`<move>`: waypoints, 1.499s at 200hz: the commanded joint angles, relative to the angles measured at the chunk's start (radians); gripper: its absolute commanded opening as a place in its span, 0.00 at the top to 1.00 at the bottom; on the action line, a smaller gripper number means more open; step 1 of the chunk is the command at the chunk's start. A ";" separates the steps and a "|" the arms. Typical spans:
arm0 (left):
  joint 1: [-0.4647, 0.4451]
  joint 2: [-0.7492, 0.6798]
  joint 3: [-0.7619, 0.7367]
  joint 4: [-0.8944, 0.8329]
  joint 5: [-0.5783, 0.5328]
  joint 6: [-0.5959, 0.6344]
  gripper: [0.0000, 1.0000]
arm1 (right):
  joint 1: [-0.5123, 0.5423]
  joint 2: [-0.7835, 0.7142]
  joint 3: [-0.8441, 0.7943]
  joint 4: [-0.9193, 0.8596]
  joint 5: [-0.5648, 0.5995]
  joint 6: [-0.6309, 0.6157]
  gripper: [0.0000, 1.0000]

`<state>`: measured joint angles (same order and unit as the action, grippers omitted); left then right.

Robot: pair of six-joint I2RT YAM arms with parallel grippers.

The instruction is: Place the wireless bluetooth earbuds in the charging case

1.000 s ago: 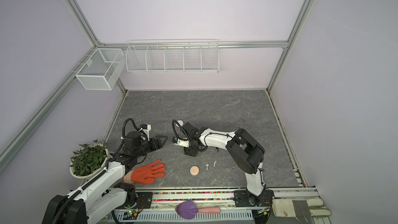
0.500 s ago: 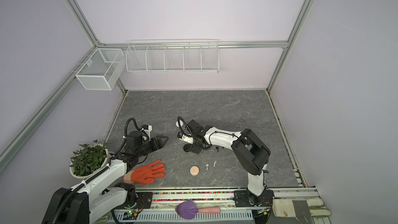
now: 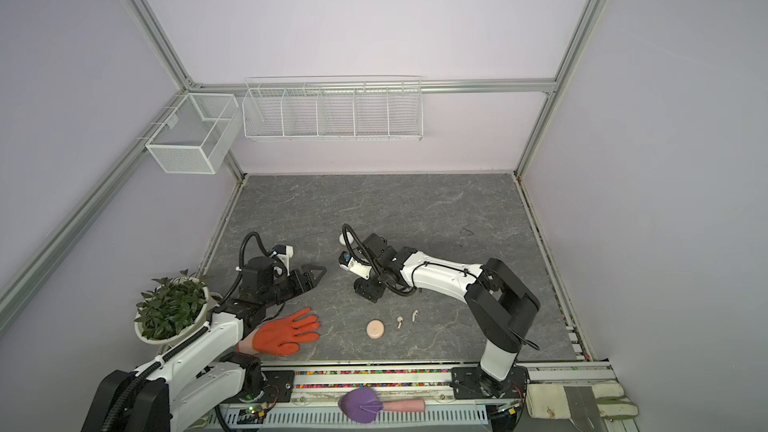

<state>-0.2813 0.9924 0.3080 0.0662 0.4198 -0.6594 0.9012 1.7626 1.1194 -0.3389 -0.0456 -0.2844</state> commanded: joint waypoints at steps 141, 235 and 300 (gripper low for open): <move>0.004 -0.034 -0.001 -0.038 -0.034 0.011 0.11 | 0.005 0.177 0.088 -0.008 -0.043 0.063 0.34; 0.004 -0.033 0.011 -0.048 -0.028 0.017 0.12 | -0.001 0.136 0.070 -0.003 -0.069 0.009 0.55; 0.004 -0.076 0.013 0.028 0.122 -0.020 0.15 | -0.076 -0.037 0.090 0.028 -0.168 -0.265 0.64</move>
<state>-0.2813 0.9470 0.3073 0.0315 0.4484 -0.6590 0.8650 1.8198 1.1809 -0.3206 -0.1383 -0.3954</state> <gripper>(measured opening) 0.860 0.521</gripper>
